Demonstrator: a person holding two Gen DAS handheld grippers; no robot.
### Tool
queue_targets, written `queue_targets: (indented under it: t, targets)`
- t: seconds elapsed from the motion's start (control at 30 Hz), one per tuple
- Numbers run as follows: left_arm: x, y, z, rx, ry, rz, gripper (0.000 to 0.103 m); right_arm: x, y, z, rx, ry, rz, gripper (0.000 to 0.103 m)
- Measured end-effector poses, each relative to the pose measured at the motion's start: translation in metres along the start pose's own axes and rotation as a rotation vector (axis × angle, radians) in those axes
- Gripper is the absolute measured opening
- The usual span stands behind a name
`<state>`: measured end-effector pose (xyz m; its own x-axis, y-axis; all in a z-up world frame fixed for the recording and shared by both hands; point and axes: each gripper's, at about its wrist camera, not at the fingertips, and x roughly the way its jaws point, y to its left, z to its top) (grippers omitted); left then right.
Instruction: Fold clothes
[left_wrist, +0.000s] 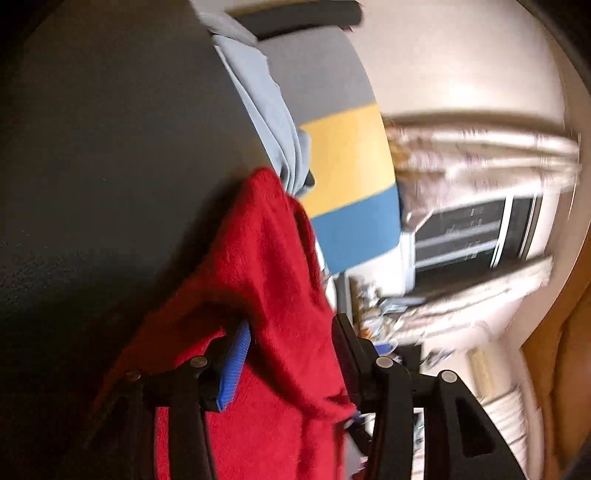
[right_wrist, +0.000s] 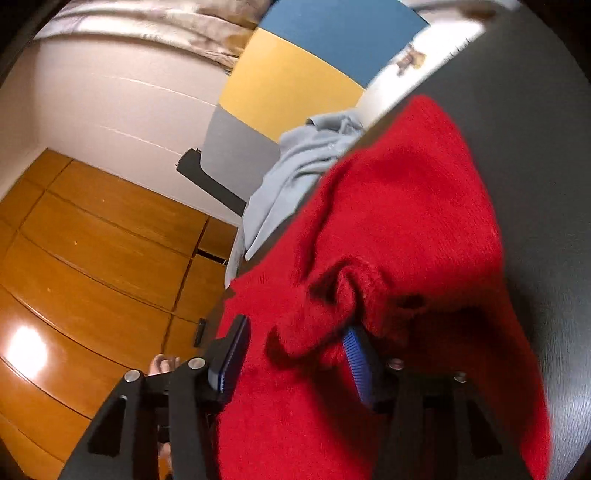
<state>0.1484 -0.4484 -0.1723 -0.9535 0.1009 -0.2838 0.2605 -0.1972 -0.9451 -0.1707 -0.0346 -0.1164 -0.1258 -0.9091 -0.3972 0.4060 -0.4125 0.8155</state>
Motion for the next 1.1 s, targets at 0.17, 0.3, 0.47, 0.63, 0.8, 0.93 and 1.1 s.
queue_targets:
  t: [0.17, 0.3, 0.47, 0.63, 0.8, 0.93, 1.1]
  targets:
    - [0.017, -0.006, 0.002, -0.002, 0.038, 0.101, 0.046, 0.024, -0.004, 0.010, 0.050, 0.051, -0.136, 0.021]
    - [0.025, -0.010, 0.005, 0.012, 0.083, 0.107, 0.046, 0.005, -0.003, -0.004, 0.132, 0.069, -0.063, 0.022]
    - [0.023, -0.008, 0.009, -0.003, 0.073, 0.075, 0.046, -0.018, 0.014, 0.001, 0.105, 0.044, -0.057, 0.082]
    - [0.031, -0.023, -0.008, 0.173, 0.095, 0.119, 0.044, 0.003, 0.046, 0.033, 0.007, 0.105, -0.268, 0.093]
    - [0.034, -0.032, -0.021, 0.339, 0.099, 0.151, 0.043, 0.052, 0.045, 0.053, 0.077, 0.281, -0.482, 0.093]
    - [0.036, -0.038, -0.023, 0.377, 0.112, 0.162, 0.043, 0.084, 0.039, 0.056, 0.076, 0.312, -0.616, 0.083]
    - [0.030, -0.026, -0.006, 0.216, 0.152, 0.067, 0.043, 0.099, 0.049, 0.046, -0.099, 0.354, -0.784, 0.034]
